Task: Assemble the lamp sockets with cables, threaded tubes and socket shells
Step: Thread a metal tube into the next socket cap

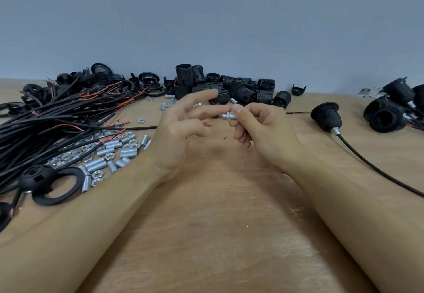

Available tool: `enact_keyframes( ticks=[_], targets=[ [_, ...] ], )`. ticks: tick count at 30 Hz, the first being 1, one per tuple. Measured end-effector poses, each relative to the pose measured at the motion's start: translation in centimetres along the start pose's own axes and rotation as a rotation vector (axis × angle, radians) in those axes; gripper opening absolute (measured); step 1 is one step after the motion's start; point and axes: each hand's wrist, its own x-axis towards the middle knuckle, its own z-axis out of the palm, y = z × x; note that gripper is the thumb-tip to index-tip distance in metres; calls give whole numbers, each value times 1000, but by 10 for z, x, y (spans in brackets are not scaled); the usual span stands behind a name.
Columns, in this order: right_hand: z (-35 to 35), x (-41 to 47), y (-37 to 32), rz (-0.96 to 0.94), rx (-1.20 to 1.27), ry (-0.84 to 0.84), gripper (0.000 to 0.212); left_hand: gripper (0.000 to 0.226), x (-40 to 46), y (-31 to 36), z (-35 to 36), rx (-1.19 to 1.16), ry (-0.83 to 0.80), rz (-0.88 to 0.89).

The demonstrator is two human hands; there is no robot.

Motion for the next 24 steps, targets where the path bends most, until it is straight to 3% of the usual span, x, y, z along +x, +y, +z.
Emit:
enact_keyframes(
  ticks=[4,9,13,17,24],
  targets=[
    [-1,1,0,3,-4,1,33,56,2,1,-7,-37,119,61],
    [0,1,2,2,-26,0,34,58,3,-6,0,90,68,9],
    [-10,10,5,37,-24,208,33,41,3,-14,-1,462,163,27],
    [-28,19,16,116,30,458,19,28,0,-18,-7,932,103,108],
    [-30,23,29,162,71,488,5,33,5,-21,-12,1145,13,179]
  ],
)
